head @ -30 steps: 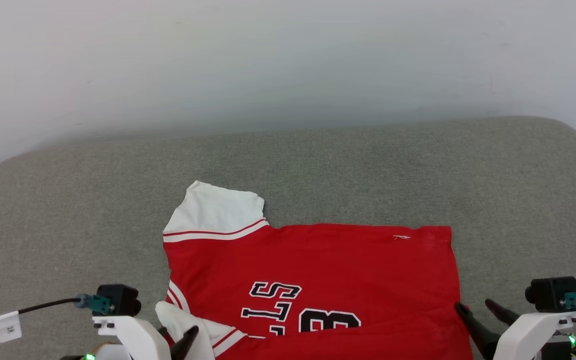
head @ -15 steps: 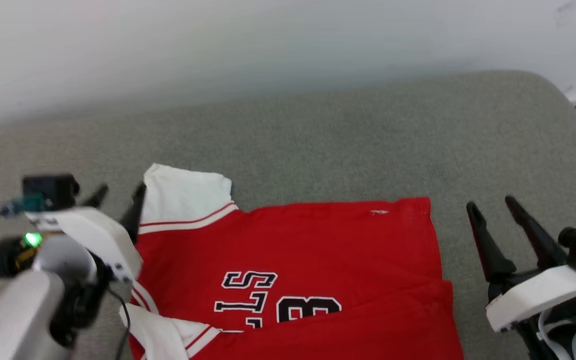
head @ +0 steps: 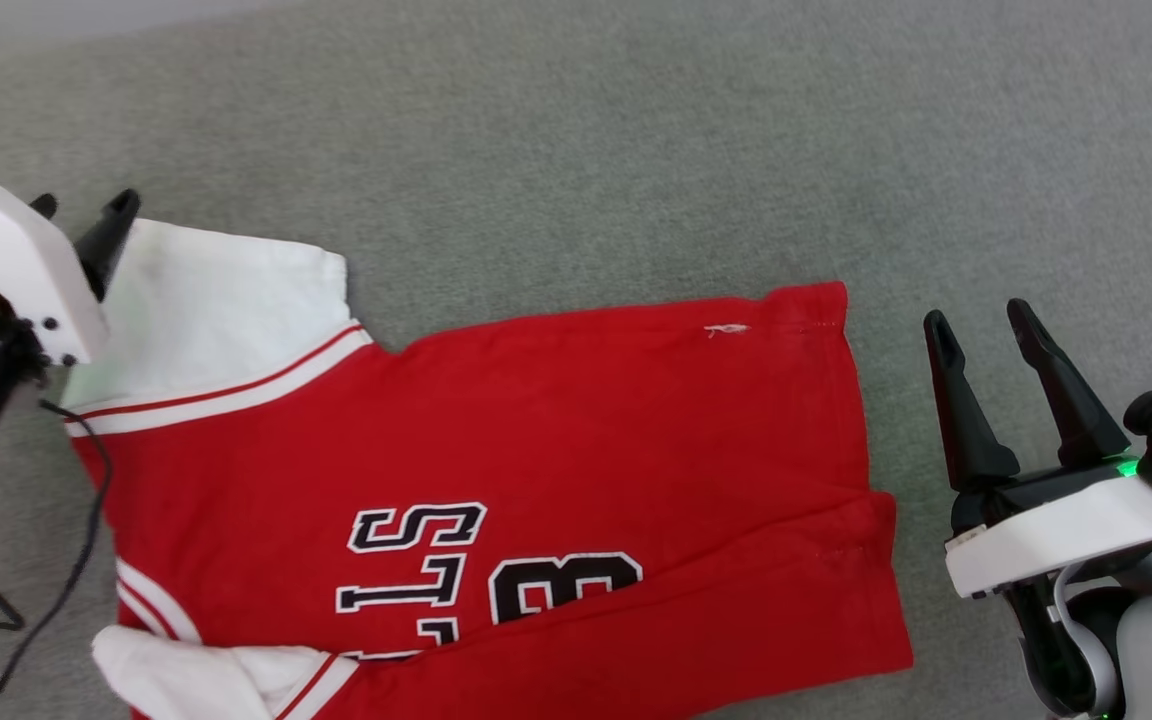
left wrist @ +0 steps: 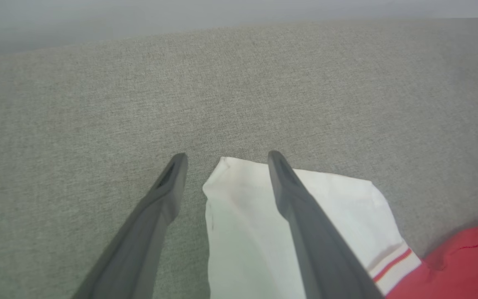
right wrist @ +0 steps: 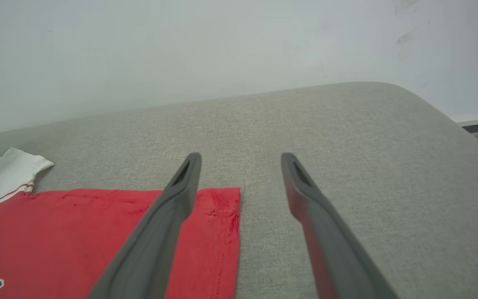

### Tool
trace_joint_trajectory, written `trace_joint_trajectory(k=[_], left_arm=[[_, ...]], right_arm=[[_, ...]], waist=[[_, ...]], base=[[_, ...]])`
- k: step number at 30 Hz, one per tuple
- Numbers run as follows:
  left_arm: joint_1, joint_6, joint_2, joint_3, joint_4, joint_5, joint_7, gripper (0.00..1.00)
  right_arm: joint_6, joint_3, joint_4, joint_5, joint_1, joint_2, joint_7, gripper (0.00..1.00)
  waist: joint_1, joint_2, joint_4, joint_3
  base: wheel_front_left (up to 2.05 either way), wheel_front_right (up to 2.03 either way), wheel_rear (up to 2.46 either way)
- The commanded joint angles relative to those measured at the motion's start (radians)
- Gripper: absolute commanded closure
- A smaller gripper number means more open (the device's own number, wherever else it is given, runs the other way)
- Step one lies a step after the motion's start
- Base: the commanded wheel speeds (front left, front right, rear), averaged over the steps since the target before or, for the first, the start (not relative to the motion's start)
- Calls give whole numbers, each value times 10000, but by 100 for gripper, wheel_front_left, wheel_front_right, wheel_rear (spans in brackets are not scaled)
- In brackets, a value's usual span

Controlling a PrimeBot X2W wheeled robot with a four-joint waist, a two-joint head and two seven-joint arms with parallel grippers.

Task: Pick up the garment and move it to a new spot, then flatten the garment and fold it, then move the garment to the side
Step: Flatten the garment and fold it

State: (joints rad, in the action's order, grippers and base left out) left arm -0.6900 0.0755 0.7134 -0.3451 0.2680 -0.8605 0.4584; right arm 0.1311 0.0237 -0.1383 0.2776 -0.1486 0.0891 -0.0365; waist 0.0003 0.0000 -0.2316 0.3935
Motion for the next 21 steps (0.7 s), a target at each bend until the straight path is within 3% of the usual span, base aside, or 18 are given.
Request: trace_joint_trajectory(k=[1,6,10,11,12,14,21], left_arm=[[-316,-189,270,-69,225,-171,587,0],[-604,-567,761,-396,713,-643,2416,0],[-559,-553,822,-811,930,-891,3733,0],[-562,-492,799,-910,960,-905,3964,22],[-575,-449,750,-987,985,-898,4100,55],[-590,-374,523,-1081,1105,-996,4274,100],[-829,-403,188,-1223,1304,-739,3865,100]], right_arm=[[-8,23,85,28,-221,-115,101,0],[-6,91,378,141,-256,-226,150,0],[-8,140,558,252,-331,-262,100,0],[-8,156,618,334,-346,-272,22,0],[-6,173,637,388,-380,-275,22,0],[-6,247,708,558,-450,-184,-114,0],[-6,267,1016,1474,-1114,478,-1503,0]], waist=[[-3,0,-434,517],[-3,0,-628,789],[-3,0,-705,966],[-3,0,-710,1001],[-3,0,-713,1026],[-3,0,-709,1061],[-3,0,-451,936]], base=[[0,0,0],[0,0,0],[0,0,0],[0,0,0],[0,0,0],[0,0,0],[0,0,0]])
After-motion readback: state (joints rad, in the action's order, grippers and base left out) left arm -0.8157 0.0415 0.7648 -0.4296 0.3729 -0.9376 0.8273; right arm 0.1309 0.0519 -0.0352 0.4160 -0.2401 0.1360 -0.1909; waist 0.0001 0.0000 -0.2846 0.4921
